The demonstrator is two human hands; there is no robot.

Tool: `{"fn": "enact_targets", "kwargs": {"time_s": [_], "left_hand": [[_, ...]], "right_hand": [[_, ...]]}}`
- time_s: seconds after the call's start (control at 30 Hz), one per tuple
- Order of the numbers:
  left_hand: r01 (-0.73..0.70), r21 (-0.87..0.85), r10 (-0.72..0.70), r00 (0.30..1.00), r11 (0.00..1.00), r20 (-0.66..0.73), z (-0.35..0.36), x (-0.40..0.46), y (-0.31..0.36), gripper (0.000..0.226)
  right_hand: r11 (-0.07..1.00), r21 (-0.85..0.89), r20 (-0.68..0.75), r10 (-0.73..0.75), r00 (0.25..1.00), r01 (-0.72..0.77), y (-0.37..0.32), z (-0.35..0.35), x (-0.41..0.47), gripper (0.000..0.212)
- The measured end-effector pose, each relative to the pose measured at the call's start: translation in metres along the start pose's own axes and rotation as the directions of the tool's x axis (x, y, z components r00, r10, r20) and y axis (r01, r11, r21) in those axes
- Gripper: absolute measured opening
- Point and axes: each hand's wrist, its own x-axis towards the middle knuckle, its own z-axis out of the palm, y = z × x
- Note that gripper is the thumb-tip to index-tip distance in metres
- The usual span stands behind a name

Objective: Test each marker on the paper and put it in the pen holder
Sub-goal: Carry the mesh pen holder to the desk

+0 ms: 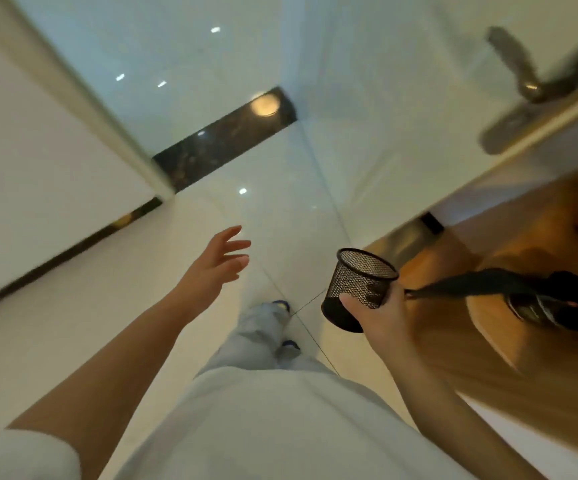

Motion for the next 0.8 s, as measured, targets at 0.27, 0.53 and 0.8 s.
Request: {"fn": "enact_targets", "kwargs": {"time_s": [0.27, 0.53, 0.8], "left_hand": [[0.056, -0.461, -0.317, 0.798, 0.886, -0.512, -0.06, -0.169, -0.119, 0.041], [-0.25, -0.714, -0.582, 0.437, 0.654, -0.686, -0.084, -0.362, -0.237, 0.055], [-0.429, -0.732, -0.716, 0.238, 0.529, -0.657, -0.134, -0.527, -0.352, 0.05]], "right_hand": [[0.913, -0.369, 0.446, 0.007, 0.895, 0.176, -0.022, 0.101, -0.009, 0.073], [0.794, -0.461, 0.701, 0.053, 0.711, 0.395, -0.028, 0.275, -0.119, 0.073], [0.69, -0.466, 0.827, 0.117, 0.551, 0.554, 0.002, 0.451, -0.303, 0.072]]}}
